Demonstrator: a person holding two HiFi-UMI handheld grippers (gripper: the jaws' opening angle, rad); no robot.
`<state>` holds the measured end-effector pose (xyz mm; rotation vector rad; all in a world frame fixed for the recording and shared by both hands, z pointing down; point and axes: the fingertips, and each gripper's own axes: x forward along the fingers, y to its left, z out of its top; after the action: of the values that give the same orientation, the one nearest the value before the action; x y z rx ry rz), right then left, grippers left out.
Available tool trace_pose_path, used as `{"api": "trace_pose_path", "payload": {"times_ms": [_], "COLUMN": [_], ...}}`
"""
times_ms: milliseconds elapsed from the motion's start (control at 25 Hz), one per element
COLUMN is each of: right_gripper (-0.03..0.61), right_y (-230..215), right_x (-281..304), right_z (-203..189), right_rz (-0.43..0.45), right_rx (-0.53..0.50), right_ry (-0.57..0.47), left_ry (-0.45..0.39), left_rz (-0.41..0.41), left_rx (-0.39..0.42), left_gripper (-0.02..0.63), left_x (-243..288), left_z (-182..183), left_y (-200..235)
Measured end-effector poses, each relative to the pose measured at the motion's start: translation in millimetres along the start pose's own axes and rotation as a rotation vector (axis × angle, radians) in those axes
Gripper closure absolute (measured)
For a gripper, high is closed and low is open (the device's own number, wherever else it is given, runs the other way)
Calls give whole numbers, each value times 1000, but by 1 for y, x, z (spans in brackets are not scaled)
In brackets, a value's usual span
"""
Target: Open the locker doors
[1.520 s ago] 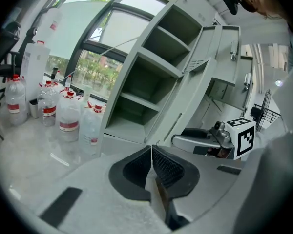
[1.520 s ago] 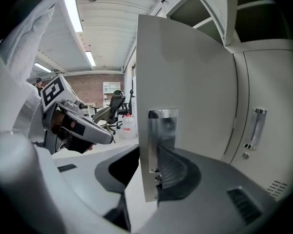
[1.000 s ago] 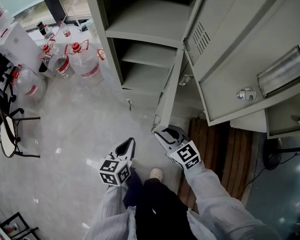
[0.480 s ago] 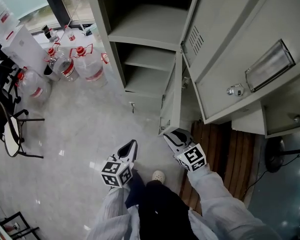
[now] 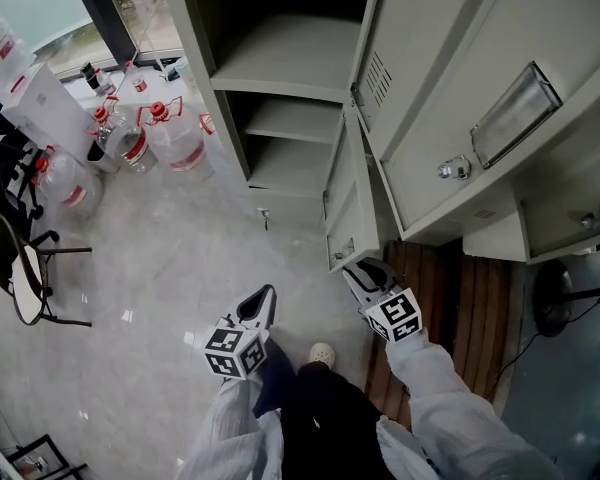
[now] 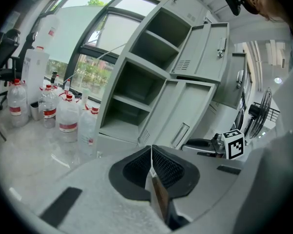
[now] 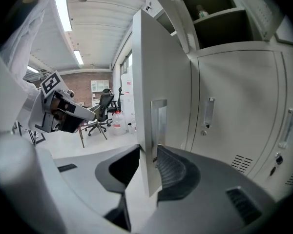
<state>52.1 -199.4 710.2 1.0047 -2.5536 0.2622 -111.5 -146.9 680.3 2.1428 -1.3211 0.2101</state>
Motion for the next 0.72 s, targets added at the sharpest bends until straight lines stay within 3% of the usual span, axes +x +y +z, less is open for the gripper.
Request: {"api": "trace_pose_path", "payload": {"times_ms": [360,720], "right_gripper": [492,494], "right_y": [-13,-23], "right_x": [-12,-19], "right_z": [-10,-16], "right_rz": [-82,-139], "right_rx": [40,165], "right_ry": [1,-30], "left_ry": [-2,-14], "left_rz": [5,8], "left_rx": [22,33], "left_gripper": [600,600], "left_x": [-11,-20], "left_z": [2,5], "left_y": [2,-8]}}
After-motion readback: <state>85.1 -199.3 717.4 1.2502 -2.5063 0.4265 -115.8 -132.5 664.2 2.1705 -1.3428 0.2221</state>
